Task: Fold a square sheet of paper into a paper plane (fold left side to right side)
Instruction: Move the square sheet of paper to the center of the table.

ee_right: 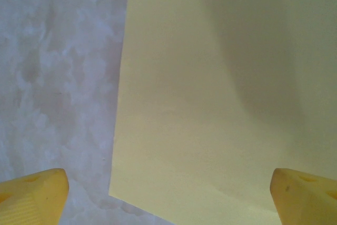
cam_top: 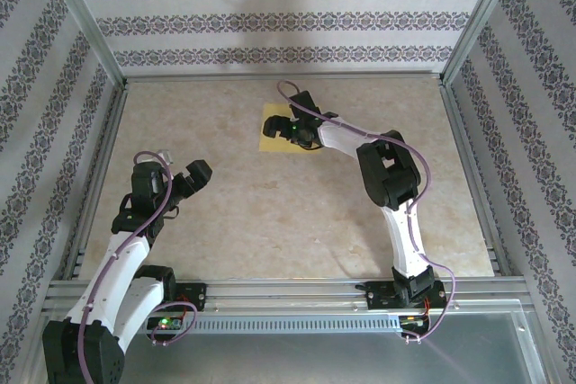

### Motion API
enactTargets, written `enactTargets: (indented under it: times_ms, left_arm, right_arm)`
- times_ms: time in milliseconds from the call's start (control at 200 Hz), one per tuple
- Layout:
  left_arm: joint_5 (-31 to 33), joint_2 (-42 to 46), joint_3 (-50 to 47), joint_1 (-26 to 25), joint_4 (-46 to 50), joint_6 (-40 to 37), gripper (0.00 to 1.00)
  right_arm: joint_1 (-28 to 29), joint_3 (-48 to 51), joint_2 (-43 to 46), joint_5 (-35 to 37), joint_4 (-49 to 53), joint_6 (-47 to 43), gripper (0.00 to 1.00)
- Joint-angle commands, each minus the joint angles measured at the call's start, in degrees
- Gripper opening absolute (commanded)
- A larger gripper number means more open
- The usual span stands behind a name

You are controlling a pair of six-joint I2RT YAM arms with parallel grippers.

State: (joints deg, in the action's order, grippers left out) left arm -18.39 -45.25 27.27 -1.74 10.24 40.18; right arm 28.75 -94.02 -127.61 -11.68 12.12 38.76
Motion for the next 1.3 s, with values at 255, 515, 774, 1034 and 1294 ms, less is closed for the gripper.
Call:
enactTargets:
  times_ms: [255,515,774,1034,1294]
  left_arm:
    - [0.5,0.7,1.2,0.7,2.9,-0.3,1.0]
    - [0.5,0.6,1.5,0.7,3.0,-0.2,1.0]
    - [-1.2,-0.2,0.9,0.7,2.1,1.6,1.0]
    - [-4.5,-1.9,-0.8,0.6,0.3,4.0,1.0]
    - [-10.5,-3.0,-1.8,0.3,-0.6,6.1,1.0]
  right_arm:
    - [0.6,2.3,-0.5,-3.5,5.2,-2.5,0.98]
    - [2.5,13.4,5.5,-5.6,1.3,-0.7,0.98]
    - [7.4,27.9,15.6,-5.5,-4.3,4.0,0.97]
    - [13.9,38.7,25.4,-1.9,-6.1,8.8,0.97]
    - [17.1,39.1,29.8,-0.3,-7.4,11.2,0.98]
